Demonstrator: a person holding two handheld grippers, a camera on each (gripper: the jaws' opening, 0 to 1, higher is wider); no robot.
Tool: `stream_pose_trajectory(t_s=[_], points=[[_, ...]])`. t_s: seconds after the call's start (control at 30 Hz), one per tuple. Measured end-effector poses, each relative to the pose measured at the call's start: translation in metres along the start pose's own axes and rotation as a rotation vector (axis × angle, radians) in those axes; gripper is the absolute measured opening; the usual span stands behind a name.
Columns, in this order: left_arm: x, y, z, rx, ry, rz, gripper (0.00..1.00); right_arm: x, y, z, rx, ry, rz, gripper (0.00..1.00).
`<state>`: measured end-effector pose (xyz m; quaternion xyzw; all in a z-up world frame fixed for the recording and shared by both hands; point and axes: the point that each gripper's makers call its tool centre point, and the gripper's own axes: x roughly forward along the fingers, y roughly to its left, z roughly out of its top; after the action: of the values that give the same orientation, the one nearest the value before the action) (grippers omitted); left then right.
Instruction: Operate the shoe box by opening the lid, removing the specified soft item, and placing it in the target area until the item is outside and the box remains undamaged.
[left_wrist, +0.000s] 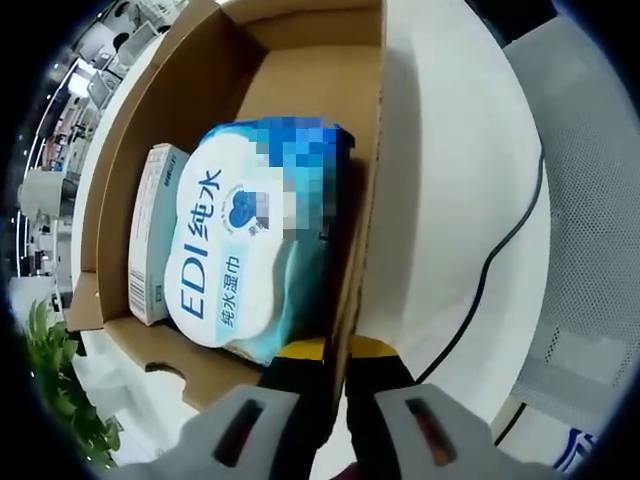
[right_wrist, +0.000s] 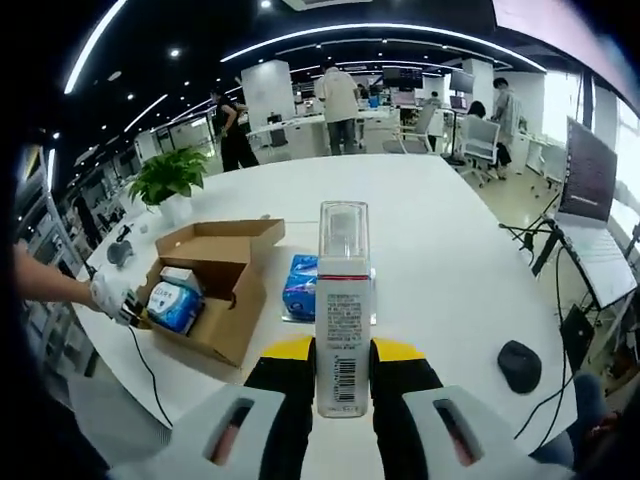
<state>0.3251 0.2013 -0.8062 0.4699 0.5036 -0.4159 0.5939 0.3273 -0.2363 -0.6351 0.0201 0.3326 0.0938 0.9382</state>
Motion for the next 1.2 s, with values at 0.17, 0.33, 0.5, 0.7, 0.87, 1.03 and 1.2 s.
stream_pose_trajectory(t_s=[0.17,0.33,0.5,0.7,0.87,1.03,1.2], points=[[-0.001,-0.001,-0.001,-0.001,0.005,0.011,0.04,0.010,-0.008,-0.008,-0.045,0.023,-0.015,0.17],[0.000,-0.001,-0.002,0.010,0.007,0.000,0.03,0.026,-0.021,-0.005,-0.052,0.017,-0.035,0.17],[0.000,0.000,-0.001,0.017,-0.001,0.010,0.04,0.039,-0.030,-0.007,-0.022,0.024,-0.046,0.17],[0.000,0.000,0.000,0.009,0.001,0.011,0.04,0.060,-0.037,-0.007,0.012,0.059,-0.039,0.17],[-0.001,-0.001,0.001,0.023,-0.002,0.003,0.03,0.070,-0.047,-0.002,0.057,0.068,-0.041,0.17],[-0.001,0.000,0.001,0.023,-0.001,0.007,0.03,0.080,-0.055,-0.005,0.139,0.080,-0.040,0.17],[-0.001,-0.001,0.001,0.028,-0.001,0.003,0.03,0.099,-0.061,-0.042,0.160,0.124,-0.037,0.17]])
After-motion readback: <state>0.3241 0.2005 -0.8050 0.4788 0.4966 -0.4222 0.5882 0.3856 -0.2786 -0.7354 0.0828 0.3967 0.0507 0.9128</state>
